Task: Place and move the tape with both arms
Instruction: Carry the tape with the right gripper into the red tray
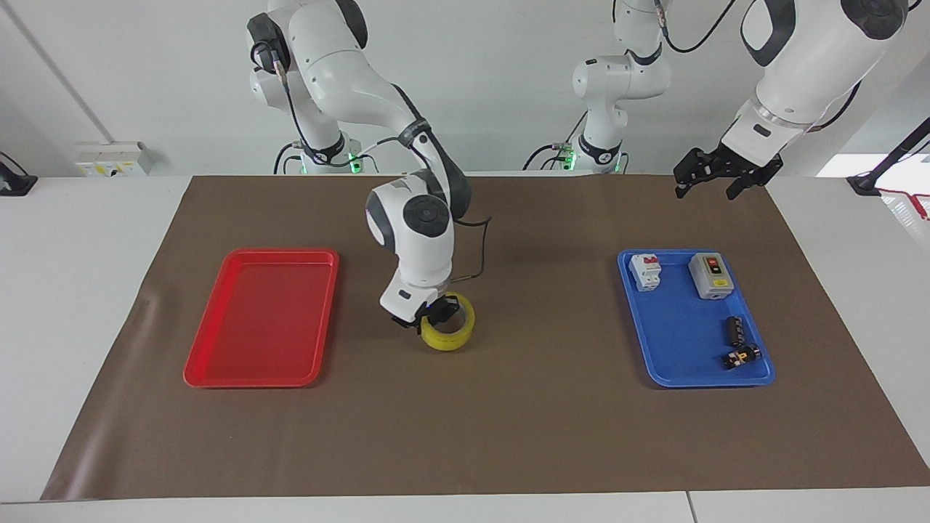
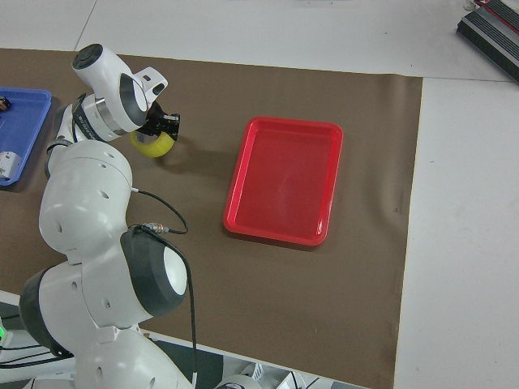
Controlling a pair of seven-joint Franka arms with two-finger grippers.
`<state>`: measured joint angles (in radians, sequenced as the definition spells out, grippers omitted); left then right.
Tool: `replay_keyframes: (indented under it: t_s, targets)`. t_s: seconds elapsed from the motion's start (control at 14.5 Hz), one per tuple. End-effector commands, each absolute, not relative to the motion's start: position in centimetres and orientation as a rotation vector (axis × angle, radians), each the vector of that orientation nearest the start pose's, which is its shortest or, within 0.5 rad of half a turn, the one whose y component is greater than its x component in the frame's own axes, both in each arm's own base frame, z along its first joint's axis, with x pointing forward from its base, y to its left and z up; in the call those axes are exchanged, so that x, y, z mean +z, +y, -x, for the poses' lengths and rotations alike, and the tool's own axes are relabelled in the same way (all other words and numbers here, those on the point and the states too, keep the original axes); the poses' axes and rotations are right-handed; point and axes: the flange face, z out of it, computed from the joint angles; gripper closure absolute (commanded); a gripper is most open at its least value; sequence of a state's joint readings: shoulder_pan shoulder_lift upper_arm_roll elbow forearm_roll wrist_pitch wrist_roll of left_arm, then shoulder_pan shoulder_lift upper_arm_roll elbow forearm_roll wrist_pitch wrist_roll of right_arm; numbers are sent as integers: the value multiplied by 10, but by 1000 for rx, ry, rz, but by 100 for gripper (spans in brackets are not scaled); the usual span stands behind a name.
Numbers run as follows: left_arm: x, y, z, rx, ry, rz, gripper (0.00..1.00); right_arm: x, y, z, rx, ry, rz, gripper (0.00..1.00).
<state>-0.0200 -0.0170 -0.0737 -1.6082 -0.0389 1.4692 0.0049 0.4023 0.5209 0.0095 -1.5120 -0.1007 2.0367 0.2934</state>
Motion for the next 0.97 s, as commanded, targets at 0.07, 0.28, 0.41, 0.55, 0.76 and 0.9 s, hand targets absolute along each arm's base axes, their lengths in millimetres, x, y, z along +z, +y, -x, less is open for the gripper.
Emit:
replay_keyframes:
  t_s: [0.07,0.28,0.41,0.55,0.76,0.9]
  targets:
    - [609,-54,-528,201,169,3178,0,433,138,-639,-29,-241,3219,100]
    - [609,-54,-528,201,169,3178,0,432,37,-623,50,-380,3207,100]
    - [608,-53,-527,203,164,3178,0,414,-11,-612,65,-420,3197,100]
    - [608,-49,-527,208,152,3179,0,389,-36,-597,-11,-452,3190,100]
    - [608,-49,-527,208,152,3179,0,357,-52,-577,-107,-459,3190,100]
    - [608,-49,-527,208,155,3179,0,346,-59,-577,-107,-447,3187,100]
